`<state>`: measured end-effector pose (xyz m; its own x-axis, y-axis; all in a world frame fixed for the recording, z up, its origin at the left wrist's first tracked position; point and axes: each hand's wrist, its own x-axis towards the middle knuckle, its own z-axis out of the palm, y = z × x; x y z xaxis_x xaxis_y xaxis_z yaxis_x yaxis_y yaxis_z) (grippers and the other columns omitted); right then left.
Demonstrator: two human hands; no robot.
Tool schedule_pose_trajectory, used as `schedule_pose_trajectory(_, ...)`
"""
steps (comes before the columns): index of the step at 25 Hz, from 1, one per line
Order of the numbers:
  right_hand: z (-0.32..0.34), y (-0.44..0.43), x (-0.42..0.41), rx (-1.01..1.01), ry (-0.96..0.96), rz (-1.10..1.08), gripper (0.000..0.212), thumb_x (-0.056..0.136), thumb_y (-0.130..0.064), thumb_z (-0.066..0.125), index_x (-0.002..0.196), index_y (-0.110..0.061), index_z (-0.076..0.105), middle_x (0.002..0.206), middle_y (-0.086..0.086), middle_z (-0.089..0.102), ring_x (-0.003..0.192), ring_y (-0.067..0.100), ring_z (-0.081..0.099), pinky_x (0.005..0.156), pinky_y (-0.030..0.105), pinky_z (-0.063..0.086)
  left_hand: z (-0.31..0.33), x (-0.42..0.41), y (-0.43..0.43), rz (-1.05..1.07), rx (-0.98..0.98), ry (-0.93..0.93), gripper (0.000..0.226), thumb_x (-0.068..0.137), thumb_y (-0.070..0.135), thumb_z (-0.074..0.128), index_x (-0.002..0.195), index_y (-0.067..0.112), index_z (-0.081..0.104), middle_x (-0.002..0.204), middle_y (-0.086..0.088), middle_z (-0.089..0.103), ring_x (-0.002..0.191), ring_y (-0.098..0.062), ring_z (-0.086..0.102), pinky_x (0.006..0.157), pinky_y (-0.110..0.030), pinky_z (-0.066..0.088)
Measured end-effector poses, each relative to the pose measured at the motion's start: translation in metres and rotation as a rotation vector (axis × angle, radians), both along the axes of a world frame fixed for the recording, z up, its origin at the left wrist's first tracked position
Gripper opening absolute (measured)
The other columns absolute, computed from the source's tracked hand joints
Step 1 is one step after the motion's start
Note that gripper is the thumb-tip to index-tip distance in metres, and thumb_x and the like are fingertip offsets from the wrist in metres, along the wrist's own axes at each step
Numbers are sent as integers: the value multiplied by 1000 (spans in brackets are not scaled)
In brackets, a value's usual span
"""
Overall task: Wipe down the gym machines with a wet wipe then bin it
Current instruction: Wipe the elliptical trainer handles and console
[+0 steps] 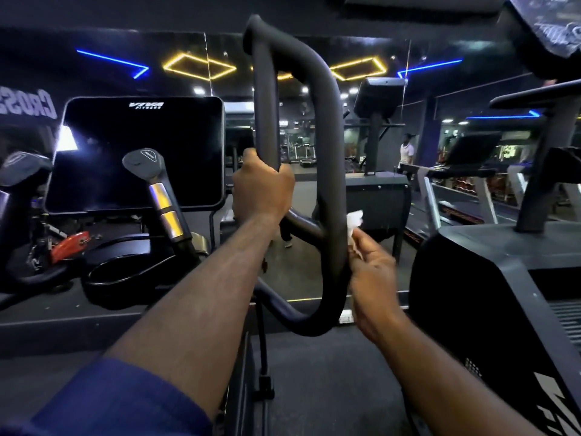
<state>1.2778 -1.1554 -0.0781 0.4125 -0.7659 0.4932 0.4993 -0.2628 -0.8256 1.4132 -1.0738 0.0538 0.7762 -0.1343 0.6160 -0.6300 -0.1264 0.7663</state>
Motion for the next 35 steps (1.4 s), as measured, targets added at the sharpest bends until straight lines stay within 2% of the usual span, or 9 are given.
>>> schedule_pose_trajectory(5, -23, 12, -24, 463, 72, 459, 35, 100, 5, 45, 122, -6, 70, 109, 16, 77, 97, 25, 74, 93, 39, 57, -5, 3, -7, -8, -36, 18, 13, 85, 26, 66, 93, 20, 58, 81, 6, 63, 73, -13, 61, 60, -27, 44)
schedule_pose_trajectory(12, -2, -15, 5, 461, 19, 506, 27, 102, -12, 50, 106, -2, 74, 94, 19, 76, 75, 24, 72, 69, 37, 61, -6, 3, -13, 55, -86, 31, 9, 84, 22, 71, 86, 23, 62, 74, 12, 63, 65, -2, 58, 55, -16, 45)
schedule_pose_trajectory(15, -75, -2, -19, 165, 36, 317, 19, 104, -14, 58, 109, -13, 76, 102, -2, 78, 96, 13, 72, 89, 44, 58, -11, 4, -17, 105, -124, 32, 10, 84, 22, 71, 81, 26, 63, 72, 12, 64, 60, -1, 57, 54, -16, 44)
schedule_pose_trajectory(18, -60, -14, -11, -42, -109, 89, 31, 98, -13, 63, 127, -23, 67, 116, -27, 74, 110, 0, 70, 101, 27, 55, -16, 2, -21, 140, -152, 48, 10, 79, 31, 70, 77, 25, 63, 66, 12, 62, 52, 0, 52, 54, -19, 41)
schedule_pose_trajectory(22, -61, -43, 9, -371, -102, -62, 25, 99, -3, 68, 123, -2, 72, 134, 4, 70, 121, 12, 69, 102, 30, 54, -25, -10, -24, 175, -220, 81, 19, 67, 39, 66, 73, 22, 62, 64, 8, 61, 60, -17, 54, 61, -31, 45)
schedule_pose_trajectory(25, -67, -63, 8, -701, 158, -1, 26, 93, -48, 77, 117, -40, 79, 114, -14, 78, 105, 8, 71, 100, 45, 57, -31, -9, -22, 240, -120, 90, 16, 83, 30, 71, 76, 22, 60, 72, 2, 66, 66, -19, 58, 63, -31, 44)
schedule_pose_trajectory(29, -3, -80, -23, -988, -161, -321, 30, 97, 2, 63, 124, -8, 71, 116, 14, 76, 89, 21, 74, 82, 20, 54, -31, -10, -17, 229, -7, 73, 29, 95, 52, 67, 89, 25, 59, 83, 6, 65, 73, -5, 59, 61, -16, 41)
schedule_pose_trajectory(32, 65, -81, -22, -1214, -169, -356, 20, 104, -5, 60, 116, -4, 76, 121, 10, 73, 111, 26, 66, 99, 32, 52, -37, -3, -1, 180, 165, 33, 70, 88, 90, 34, 92, 25, 59, 90, 1, 70, 89, -22, 67, 83, -34, 52)
schedule_pose_trajectory(35, 105, -59, -4, -1471, 83, -394, 24, 100, -10, 54, 112, -7, 75, 113, 10, 67, 104, 30, 57, 88, 40, 52, -38, 8, 31, 256, 494, -125, 86, 85, 93, 0, 86, 25, 54, 98, -11, 72, 101, -41, 66, 90, -49, 54)
